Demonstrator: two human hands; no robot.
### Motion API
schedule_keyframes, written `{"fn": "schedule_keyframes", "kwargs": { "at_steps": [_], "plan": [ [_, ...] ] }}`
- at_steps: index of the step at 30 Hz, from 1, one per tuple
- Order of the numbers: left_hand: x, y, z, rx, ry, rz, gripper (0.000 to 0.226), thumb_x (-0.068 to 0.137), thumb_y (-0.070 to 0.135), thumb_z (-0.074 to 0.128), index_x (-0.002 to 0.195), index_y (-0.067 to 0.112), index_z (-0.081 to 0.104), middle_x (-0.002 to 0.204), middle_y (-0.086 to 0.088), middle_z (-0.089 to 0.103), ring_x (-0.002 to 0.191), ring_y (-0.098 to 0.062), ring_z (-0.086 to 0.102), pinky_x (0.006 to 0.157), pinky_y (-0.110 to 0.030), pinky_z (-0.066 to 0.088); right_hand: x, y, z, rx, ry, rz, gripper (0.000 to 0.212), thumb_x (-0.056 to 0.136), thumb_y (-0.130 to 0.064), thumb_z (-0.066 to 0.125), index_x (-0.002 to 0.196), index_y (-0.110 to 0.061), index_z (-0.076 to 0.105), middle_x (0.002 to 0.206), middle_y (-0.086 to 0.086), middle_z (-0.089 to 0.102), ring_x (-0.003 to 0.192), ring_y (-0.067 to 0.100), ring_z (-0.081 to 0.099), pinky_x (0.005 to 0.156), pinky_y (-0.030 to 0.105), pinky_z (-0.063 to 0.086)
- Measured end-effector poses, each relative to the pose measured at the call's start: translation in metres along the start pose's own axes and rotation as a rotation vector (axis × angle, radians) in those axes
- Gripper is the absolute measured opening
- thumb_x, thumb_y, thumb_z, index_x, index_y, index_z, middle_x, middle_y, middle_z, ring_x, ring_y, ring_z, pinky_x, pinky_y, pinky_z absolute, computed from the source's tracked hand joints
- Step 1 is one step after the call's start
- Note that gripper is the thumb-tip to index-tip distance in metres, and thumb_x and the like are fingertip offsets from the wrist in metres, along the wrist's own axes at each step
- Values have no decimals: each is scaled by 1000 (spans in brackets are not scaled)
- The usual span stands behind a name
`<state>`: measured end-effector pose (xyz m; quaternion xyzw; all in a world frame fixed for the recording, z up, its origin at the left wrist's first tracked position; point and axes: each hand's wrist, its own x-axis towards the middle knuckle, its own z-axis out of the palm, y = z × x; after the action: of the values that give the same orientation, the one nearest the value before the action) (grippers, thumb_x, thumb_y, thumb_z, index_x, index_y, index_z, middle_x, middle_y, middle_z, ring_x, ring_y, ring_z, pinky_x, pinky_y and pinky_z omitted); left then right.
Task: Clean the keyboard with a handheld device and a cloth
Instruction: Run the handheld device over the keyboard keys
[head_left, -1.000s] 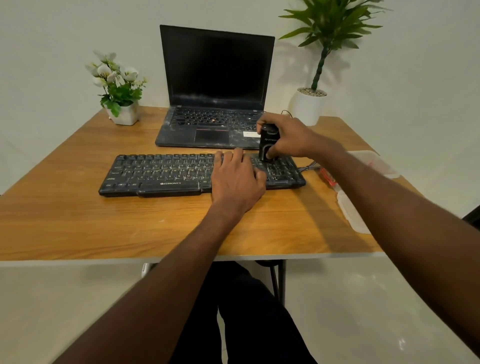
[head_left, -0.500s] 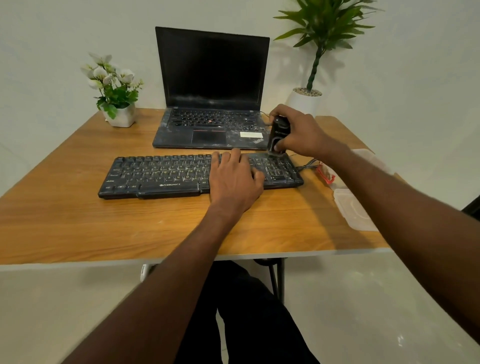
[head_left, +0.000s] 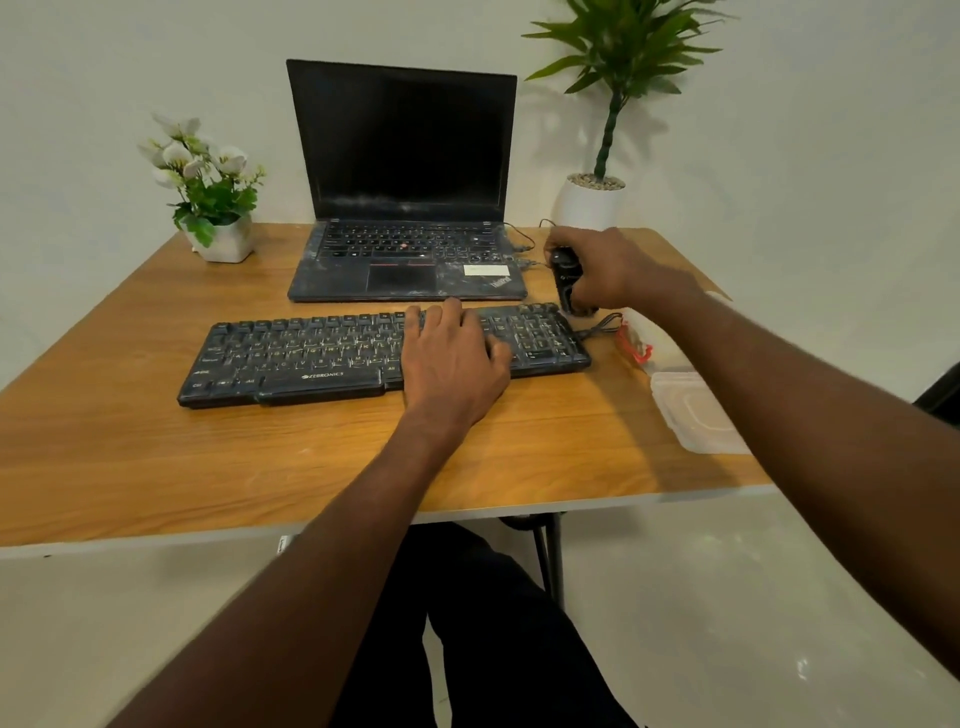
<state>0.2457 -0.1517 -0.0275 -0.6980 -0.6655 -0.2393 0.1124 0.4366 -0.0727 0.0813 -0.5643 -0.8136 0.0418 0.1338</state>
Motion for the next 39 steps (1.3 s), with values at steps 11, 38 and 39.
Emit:
{"fn": "schedule_keyframes", "kwargs": {
  "at_steps": [11, 38, 39],
  "plan": [
    [-1, 1, -1, 5, -20, -6, 54, 103, 46, 38, 129, 10, 70, 134, -11, 61, 130, -29, 55, 128, -56, 23, 3, -26, 18, 195, 38, -124, 63, 76, -6, 82, 130, -23, 55, 118, 1, 60, 104, 19, 57, 75, 24, 43],
    [1, -1, 1, 12, -14, -3, 55, 100, 47, 36, 124, 10, 70, 126, -9, 62, 122, -27, 56, 124, -55, 28, 7, -7, 11, 251, -29, -38, 67, 73, -5, 84, 128, -27, 54, 124, 7, 61, 111, 26, 60, 84, 38, 56],
    [1, -1, 1, 8, -16, -4, 54, 100, 46, 37, 124, 11, 70, 126, -9, 61, 122, -27, 56, 124, -55, 28, 8, -7, 12, 229, 19, -23, 66, 74, -4, 83, 129, -25, 54, 124, 8, 62, 110, 28, 60, 83, 37, 54]
  ]
}}
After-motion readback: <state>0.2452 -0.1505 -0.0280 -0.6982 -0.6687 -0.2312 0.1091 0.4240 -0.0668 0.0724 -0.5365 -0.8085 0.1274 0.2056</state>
